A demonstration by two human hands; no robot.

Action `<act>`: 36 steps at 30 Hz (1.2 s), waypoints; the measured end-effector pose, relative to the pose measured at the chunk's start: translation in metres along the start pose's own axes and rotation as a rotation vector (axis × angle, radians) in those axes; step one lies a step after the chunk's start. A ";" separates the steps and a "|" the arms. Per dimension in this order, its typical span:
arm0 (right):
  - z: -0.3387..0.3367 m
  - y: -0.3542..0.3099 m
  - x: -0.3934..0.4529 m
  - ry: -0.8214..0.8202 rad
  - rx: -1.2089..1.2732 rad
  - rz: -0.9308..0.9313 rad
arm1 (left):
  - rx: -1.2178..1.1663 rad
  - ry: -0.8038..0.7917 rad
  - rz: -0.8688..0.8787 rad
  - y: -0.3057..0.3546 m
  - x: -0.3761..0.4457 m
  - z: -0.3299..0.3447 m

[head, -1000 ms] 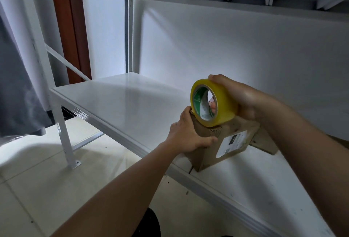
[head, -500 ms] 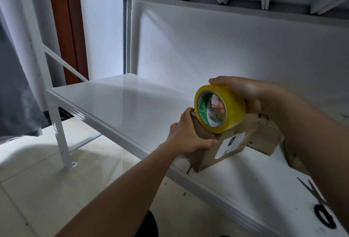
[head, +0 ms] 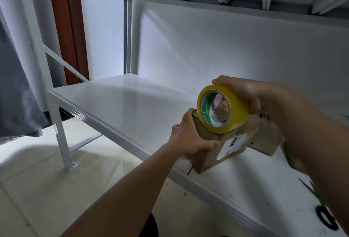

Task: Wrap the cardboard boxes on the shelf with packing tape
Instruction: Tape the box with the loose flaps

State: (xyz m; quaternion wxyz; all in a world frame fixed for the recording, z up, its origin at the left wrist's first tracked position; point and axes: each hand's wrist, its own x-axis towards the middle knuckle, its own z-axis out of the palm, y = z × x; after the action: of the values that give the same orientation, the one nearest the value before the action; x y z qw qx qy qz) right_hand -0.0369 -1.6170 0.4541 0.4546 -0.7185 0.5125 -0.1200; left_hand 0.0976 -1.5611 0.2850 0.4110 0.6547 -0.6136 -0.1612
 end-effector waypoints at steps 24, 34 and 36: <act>-0.005 0.083 -0.046 -0.053 -0.033 -0.017 | -0.174 -0.268 -0.146 0.010 0.004 -0.018; 0.007 0.083 -0.051 -0.096 -0.087 -0.017 | 0.156 -0.298 -0.256 0.069 0.053 -0.069; 0.009 0.095 -0.051 -0.127 -0.023 -0.021 | 0.335 -0.356 -0.263 0.073 0.058 -0.052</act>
State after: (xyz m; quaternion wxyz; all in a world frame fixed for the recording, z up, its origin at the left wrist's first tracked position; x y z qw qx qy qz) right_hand -0.1135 -1.5750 0.3906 0.4767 -0.7352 0.4765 -0.0729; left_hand 0.0972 -1.5908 0.3870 0.1581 0.7491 -0.6039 -0.2219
